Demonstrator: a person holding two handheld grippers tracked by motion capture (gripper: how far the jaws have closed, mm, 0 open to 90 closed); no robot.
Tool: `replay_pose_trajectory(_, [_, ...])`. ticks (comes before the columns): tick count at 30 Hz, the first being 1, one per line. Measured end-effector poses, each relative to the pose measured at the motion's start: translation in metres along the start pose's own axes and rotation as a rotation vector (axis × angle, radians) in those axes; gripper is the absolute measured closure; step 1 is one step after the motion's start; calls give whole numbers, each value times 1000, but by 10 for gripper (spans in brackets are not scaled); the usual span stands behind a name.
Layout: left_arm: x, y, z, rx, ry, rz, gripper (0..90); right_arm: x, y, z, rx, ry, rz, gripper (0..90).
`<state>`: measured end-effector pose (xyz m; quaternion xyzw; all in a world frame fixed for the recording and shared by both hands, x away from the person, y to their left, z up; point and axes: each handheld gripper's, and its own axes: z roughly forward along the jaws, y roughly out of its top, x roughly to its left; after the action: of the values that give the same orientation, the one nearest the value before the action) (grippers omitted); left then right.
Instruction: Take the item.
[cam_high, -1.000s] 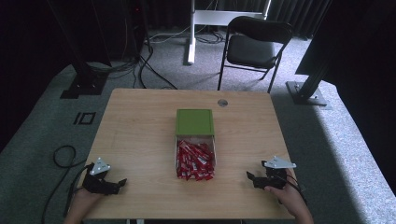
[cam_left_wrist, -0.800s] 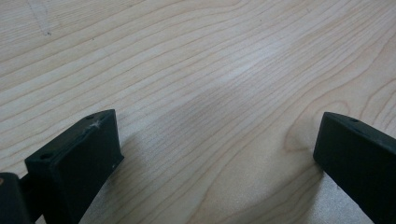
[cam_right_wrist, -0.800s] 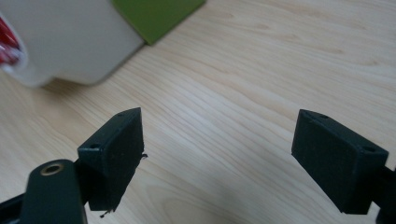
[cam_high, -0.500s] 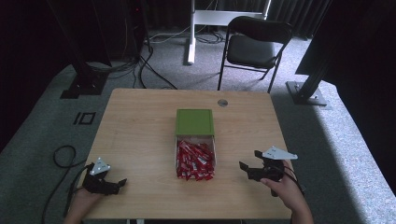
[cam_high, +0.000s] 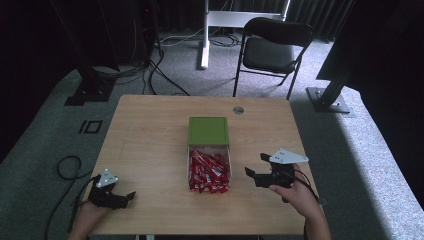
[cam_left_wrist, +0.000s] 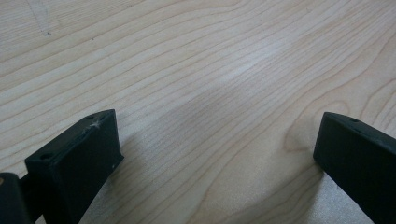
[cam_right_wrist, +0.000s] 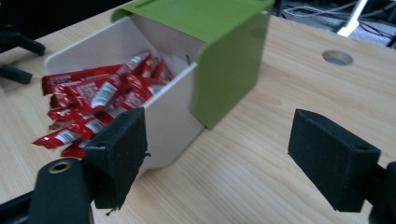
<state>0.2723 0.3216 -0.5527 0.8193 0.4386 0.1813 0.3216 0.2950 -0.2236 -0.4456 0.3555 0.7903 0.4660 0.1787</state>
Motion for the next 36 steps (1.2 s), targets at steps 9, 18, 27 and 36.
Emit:
replay_pose_trajectory(9, [0,0,0,0,0,0,15,16,20,13,-14,42,-41,204])
replay_pose_trajectory(18, [0,0,0,1,0,1,14,36,34,31,-20,80,-81,220])
replay_pose_trajectory(27, [0,0,0,-2,-1,-2,14,57,41,54,-9,128,-113,224])
replay_pose_trajectory(36, [0,0,0,-1,0,1,14,66,43,76,5,192,-61,483])
